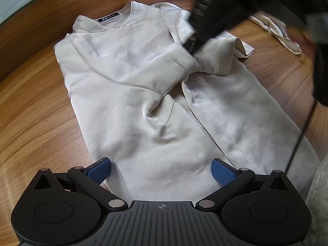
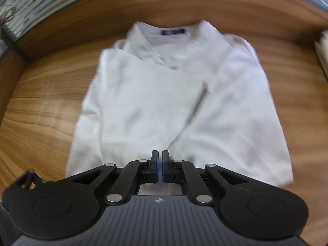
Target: Fold clothes
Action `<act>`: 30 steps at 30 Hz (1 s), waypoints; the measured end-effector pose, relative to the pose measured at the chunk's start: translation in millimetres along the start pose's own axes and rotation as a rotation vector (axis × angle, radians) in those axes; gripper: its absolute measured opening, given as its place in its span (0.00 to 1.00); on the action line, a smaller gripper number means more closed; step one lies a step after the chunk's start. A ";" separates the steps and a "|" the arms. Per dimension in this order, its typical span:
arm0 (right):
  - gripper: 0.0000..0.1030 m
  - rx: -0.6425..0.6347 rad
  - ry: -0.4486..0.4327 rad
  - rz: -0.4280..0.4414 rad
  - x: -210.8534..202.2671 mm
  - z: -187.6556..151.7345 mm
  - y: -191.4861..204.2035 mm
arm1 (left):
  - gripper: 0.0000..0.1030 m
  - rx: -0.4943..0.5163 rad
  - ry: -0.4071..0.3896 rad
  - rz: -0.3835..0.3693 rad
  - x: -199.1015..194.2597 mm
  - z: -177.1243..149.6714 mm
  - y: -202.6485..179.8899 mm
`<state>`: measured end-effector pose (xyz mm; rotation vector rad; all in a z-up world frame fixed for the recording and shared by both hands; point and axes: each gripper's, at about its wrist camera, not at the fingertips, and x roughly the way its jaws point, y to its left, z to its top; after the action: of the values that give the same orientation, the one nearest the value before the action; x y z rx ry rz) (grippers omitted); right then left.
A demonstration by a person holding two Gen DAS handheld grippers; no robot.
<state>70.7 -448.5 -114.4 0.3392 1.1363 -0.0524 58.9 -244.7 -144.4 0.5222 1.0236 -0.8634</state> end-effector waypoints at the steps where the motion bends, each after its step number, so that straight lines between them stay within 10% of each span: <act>1: 0.09 0.021 -0.007 -0.007 -3.2 -4.0 -6.0 | 1.00 0.000 0.001 0.000 0.2 -0.4 -0.8; 15: 0.44 0.286 -0.136 -0.261 -35.9 -38.3 -112.8 | 1.00 -0.001 0.013 0.002 3.2 -0.5 -3.5; 25: 0.45 0.261 -0.115 -0.327 -15.7 -35.1 -134.2 | 1.00 -0.002 0.022 0.002 3.4 -0.1 -3.0; 30: 0.06 0.207 -0.116 -0.291 -15.4 -33.4 -125.6 | 1.00 -0.002 0.021 0.002 3.2 -0.7 -3.1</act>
<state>8.0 -559.8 -143.1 0.3475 1.0604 -0.4430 56.8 -247.2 -147.5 0.5316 1.0423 -0.8565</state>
